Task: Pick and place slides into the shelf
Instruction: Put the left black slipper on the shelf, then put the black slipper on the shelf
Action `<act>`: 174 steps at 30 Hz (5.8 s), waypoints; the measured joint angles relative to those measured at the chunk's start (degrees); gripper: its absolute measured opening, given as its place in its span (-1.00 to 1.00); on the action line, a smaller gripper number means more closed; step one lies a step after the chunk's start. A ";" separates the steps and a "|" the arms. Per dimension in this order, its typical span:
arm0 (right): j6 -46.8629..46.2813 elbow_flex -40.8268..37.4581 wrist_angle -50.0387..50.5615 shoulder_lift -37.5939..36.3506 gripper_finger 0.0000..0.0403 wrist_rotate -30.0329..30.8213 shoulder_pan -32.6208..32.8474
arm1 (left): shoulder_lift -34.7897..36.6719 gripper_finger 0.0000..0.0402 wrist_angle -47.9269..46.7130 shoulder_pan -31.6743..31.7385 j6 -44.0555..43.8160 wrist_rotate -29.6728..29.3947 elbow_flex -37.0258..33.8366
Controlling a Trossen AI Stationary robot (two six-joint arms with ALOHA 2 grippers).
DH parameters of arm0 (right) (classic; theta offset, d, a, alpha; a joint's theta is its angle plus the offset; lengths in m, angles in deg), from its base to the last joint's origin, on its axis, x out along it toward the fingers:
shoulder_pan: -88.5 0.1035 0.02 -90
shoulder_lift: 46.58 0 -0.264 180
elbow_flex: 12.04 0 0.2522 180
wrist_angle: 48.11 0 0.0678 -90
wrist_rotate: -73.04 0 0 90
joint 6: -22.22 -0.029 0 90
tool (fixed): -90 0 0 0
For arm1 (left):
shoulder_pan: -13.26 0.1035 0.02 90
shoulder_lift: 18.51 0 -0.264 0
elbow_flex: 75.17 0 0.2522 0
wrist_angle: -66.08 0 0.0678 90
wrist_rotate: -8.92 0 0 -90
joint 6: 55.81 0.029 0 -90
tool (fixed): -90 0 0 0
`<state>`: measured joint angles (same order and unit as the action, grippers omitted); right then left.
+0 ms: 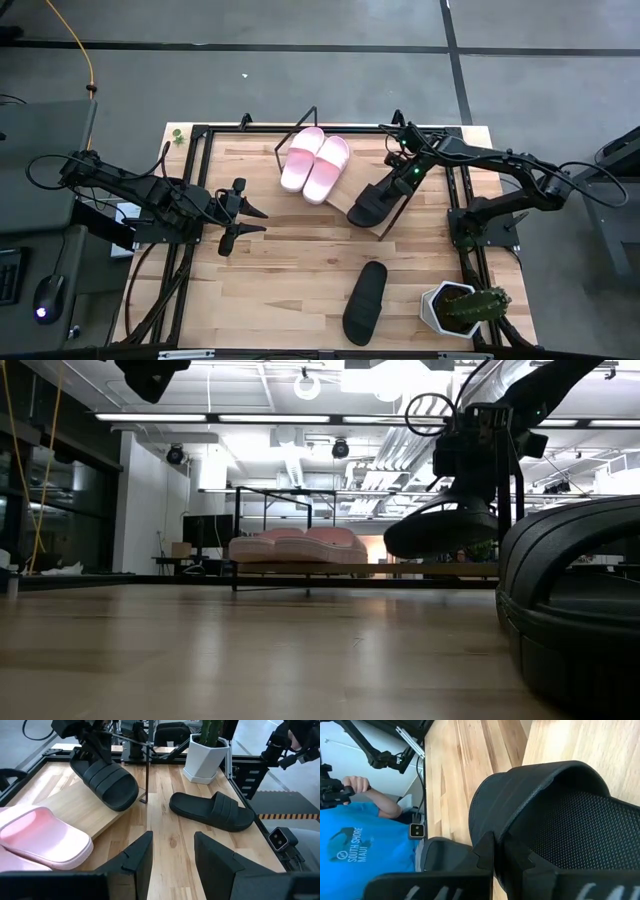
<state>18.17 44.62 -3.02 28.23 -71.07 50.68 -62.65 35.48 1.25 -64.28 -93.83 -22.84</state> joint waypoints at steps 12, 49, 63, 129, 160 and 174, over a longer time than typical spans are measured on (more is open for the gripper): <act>0.50 0.00 2.67 0.00 -1.00 -0.96 0.00 | 0.00 -0.36 0.00 0.00 0.09 0.02 0.00; -0.43 0.04 7.03 -0.02 -0.45 2.12 -0.07 | 0.00 -0.36 0.02 0.00 -0.40 0.02 0.00; 4.31 10.03 13.44 -0.11 -0.45 11.10 -0.07 | 0.00 -0.36 0.04 0.00 -0.40 0.02 0.00; -7.91 13.66 -3.51 -0.24 -0.45 9.80 17.30 | -17.25 -0.36 14.98 0.01 15.26 16.15 0.66; -25.30 13.66 -7.24 -0.26 -0.45 31.87 43.82 | -17.20 -0.36 5.75 0.00 18.27 11.21 6.96; -31.94 13.66 -8.23 1.21 -0.45 41.79 54.44 | -17.20 -0.36 4.63 0.02 16.63 11.21 6.95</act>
<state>-13.77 58.28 -11.25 29.44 -29.28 105.12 -79.85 40.12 1.28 -47.65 -82.62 -15.89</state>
